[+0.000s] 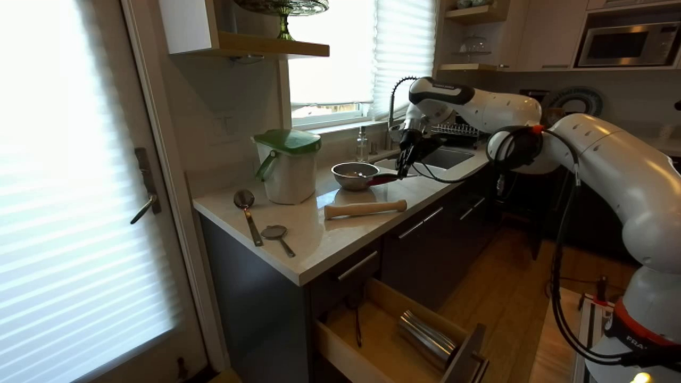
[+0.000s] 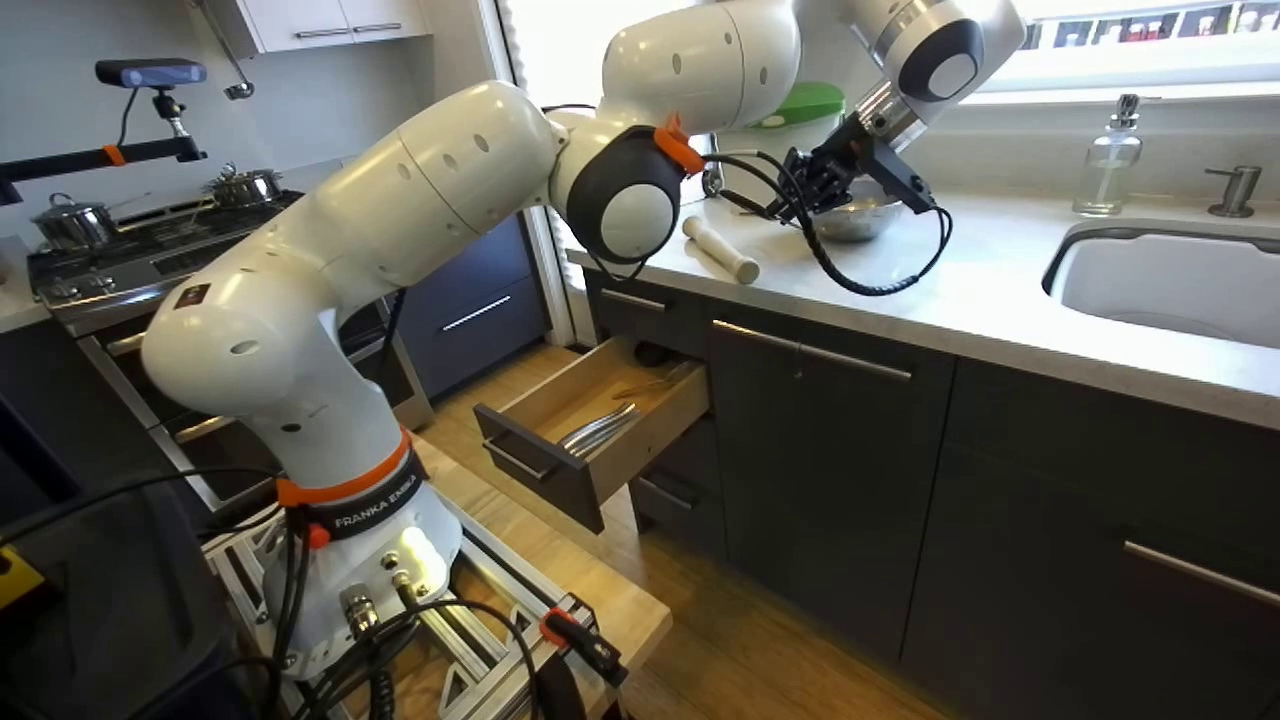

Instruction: Pick up the scissors and place it in between the wooden rolling pin and the silver bowl

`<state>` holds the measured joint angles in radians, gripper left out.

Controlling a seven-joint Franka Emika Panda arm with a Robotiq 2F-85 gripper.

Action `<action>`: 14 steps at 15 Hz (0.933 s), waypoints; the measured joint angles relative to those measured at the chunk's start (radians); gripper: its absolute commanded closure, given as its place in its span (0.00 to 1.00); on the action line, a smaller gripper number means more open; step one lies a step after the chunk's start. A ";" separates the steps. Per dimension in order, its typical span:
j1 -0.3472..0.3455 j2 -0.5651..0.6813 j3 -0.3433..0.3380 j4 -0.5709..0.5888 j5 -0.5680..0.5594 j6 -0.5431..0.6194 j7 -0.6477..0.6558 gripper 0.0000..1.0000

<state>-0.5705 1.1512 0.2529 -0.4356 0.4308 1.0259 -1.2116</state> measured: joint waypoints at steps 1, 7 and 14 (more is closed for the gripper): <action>0.007 0.008 0.000 -0.001 0.000 0.019 -0.001 0.94; 0.028 0.040 0.000 -0.010 0.000 0.178 -0.028 0.94; 0.029 0.056 0.000 -0.011 0.000 0.255 -0.057 0.94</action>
<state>-0.5415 1.2070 0.2530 -0.4466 0.4311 1.2811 -1.2682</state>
